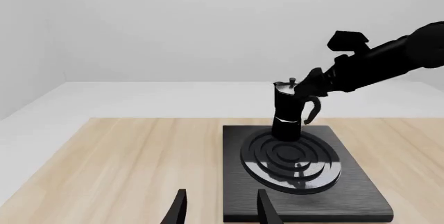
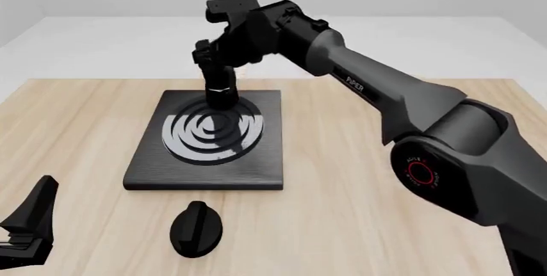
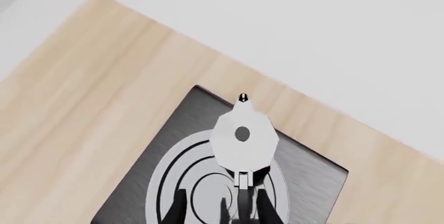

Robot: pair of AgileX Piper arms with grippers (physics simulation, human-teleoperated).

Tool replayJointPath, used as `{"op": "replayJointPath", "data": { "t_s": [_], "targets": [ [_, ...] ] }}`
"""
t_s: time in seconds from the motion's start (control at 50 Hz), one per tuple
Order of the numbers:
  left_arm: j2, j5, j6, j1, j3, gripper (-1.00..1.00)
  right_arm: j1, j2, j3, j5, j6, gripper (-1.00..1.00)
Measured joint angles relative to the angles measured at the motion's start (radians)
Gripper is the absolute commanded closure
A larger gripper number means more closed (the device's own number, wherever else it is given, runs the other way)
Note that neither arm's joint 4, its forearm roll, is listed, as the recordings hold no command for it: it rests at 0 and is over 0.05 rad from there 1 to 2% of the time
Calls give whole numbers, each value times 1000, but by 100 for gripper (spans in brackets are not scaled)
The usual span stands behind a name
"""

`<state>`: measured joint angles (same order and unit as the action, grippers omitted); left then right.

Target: Put both moka pots on the stove.

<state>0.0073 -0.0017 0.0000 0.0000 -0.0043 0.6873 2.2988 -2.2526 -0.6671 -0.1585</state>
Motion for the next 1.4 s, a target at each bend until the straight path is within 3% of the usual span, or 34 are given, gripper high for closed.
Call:
{"op": "replayJointPath", "data": {
  "t_s": [0.16, 0.28, 0.58, 1.0, 1.18, 1.4],
  "targets": [
    [0, 0, 0, 0, 0, -100, -11, -57, 8, -22, 34, -100],
    [0, 0, 0, 0, 0, -100, -21, -160, 102, 10, 53, -100],
    [0, 0, 0, 0, 0, -100, -59, -538, 560, 232, 93, -100],
    [0, 0, 0, 0, 0, -100, -188, -1082, 1179, 521, 141, -100],
    [0, 0, 0, 0, 0, -100, -281, -1249, 1337, 553, 163, -100],
    [0, 0, 0, 0, 0, -100, -404, -1375, 1423, 509, 181, -100]
  ]
}}
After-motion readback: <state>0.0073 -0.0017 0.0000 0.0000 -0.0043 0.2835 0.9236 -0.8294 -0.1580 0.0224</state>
